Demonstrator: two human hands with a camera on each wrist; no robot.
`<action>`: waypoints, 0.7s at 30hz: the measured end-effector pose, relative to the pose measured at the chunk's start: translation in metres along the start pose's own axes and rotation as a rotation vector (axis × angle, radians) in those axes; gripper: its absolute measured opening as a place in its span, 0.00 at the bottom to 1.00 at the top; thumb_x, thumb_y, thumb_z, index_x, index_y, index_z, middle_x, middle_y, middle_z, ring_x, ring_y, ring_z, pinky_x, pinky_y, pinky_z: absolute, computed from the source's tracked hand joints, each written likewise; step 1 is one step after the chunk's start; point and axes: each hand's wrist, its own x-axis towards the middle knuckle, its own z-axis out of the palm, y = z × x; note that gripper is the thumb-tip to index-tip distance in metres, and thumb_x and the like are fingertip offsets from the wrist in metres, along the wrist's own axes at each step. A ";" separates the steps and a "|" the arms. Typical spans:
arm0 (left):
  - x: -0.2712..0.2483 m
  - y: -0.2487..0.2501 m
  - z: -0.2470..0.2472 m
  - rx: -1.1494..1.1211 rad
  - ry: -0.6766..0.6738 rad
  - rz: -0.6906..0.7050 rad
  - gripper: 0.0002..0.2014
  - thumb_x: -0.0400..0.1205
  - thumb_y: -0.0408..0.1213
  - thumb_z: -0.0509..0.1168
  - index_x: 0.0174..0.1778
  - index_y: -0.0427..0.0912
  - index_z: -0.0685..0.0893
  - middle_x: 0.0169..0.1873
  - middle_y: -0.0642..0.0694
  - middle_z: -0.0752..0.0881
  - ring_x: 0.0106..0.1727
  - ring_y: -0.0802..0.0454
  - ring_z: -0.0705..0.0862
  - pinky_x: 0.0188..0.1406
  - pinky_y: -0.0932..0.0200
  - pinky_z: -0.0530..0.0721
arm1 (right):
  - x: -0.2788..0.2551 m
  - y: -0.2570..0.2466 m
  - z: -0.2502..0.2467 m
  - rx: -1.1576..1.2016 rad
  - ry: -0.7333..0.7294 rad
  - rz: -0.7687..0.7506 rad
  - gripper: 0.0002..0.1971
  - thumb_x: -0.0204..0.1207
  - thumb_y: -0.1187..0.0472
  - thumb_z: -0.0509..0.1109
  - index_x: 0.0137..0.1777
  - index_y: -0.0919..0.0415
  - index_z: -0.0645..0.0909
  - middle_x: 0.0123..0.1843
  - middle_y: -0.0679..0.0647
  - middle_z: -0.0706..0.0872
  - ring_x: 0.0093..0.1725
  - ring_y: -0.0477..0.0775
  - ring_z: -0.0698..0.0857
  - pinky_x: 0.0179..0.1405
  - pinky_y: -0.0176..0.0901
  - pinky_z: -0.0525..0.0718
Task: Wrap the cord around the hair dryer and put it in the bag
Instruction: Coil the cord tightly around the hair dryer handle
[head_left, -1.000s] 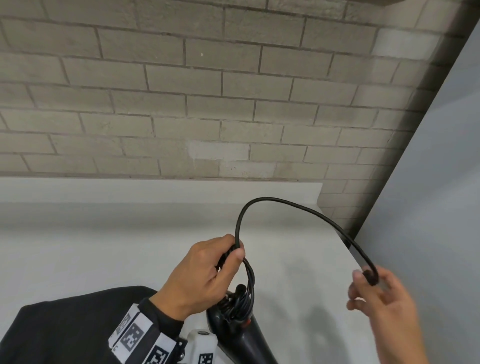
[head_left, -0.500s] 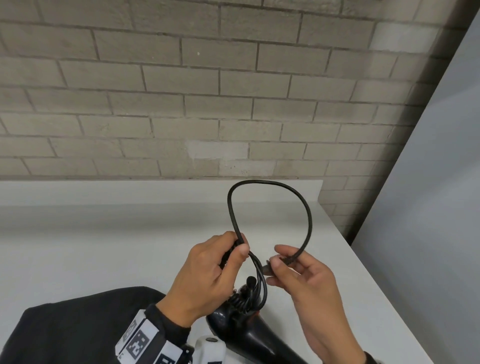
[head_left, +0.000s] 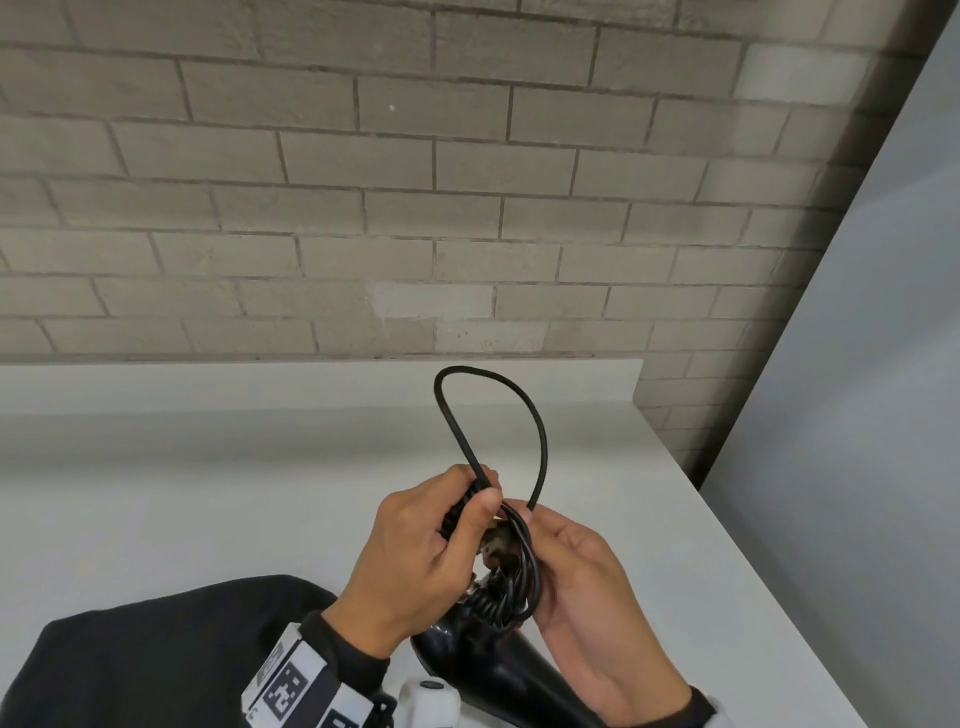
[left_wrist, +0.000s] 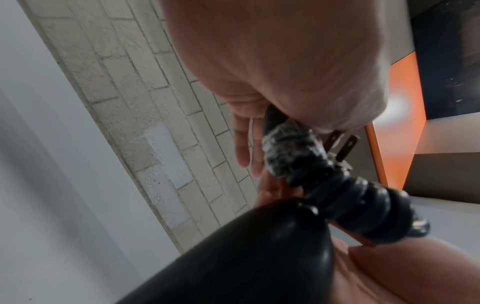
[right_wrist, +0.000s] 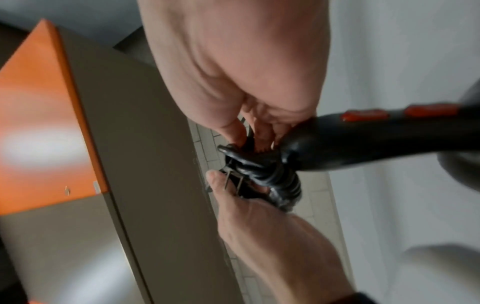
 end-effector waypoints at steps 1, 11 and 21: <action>0.000 0.000 0.000 0.004 0.001 0.002 0.24 0.88 0.58 0.55 0.53 0.41 0.87 0.40 0.49 0.91 0.40 0.54 0.90 0.36 0.52 0.87 | -0.001 0.000 -0.001 0.031 -0.018 0.023 0.14 0.84 0.62 0.62 0.57 0.64 0.89 0.49 0.64 0.92 0.43 0.51 0.91 0.39 0.38 0.87; -0.002 -0.001 -0.001 -0.019 -0.013 -0.032 0.23 0.86 0.59 0.58 0.52 0.43 0.88 0.39 0.52 0.91 0.39 0.55 0.90 0.36 0.51 0.87 | -0.013 0.005 -0.003 -0.009 -0.023 0.019 0.35 0.60 0.70 0.77 0.69 0.55 0.72 0.50 0.62 0.92 0.49 0.56 0.91 0.45 0.46 0.86; -0.003 0.004 0.002 -0.127 -0.040 -0.131 0.18 0.83 0.57 0.63 0.49 0.46 0.88 0.39 0.51 0.91 0.42 0.50 0.91 0.42 0.48 0.88 | -0.016 0.008 0.010 -0.242 0.107 -0.092 0.46 0.65 0.79 0.79 0.74 0.41 0.64 0.39 0.58 0.92 0.45 0.56 0.92 0.51 0.51 0.90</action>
